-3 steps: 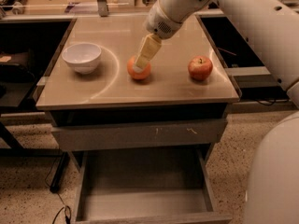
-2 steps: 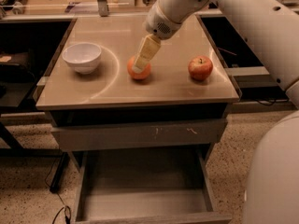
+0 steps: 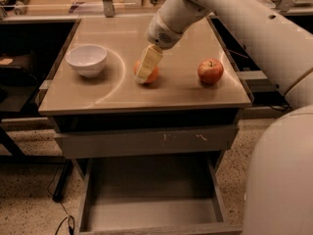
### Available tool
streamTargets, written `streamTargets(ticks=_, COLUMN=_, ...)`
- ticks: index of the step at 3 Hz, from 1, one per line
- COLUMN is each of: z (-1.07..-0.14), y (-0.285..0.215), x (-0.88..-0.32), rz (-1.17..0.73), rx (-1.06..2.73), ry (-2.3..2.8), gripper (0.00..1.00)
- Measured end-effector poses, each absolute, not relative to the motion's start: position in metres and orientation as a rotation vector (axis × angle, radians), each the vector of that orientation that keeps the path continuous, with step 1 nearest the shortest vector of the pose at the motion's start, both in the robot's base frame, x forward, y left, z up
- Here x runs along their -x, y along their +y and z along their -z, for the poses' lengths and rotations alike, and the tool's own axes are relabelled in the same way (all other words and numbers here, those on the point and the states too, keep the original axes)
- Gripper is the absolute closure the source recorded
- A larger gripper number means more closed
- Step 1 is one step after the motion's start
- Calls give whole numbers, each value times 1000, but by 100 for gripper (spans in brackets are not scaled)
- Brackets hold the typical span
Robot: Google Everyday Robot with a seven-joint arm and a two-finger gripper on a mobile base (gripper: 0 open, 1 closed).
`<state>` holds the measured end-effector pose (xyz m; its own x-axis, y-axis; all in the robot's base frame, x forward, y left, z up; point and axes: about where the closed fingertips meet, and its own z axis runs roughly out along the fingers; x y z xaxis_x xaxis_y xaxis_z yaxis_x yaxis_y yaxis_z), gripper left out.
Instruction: Place orange into middle drawer
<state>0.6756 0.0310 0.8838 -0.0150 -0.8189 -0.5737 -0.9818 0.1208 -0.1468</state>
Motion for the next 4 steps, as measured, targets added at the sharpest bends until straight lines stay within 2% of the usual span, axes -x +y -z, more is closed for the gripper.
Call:
streamTargets(ticks=3, z=-849, y=26, x=-679, rz=-459, rx=1720, ry=1917, gripper=0)
streamTargets(ticks=4, z=-844, y=26, x=-677, rz=-486, rx=1707, ry=1911, gripper=19)
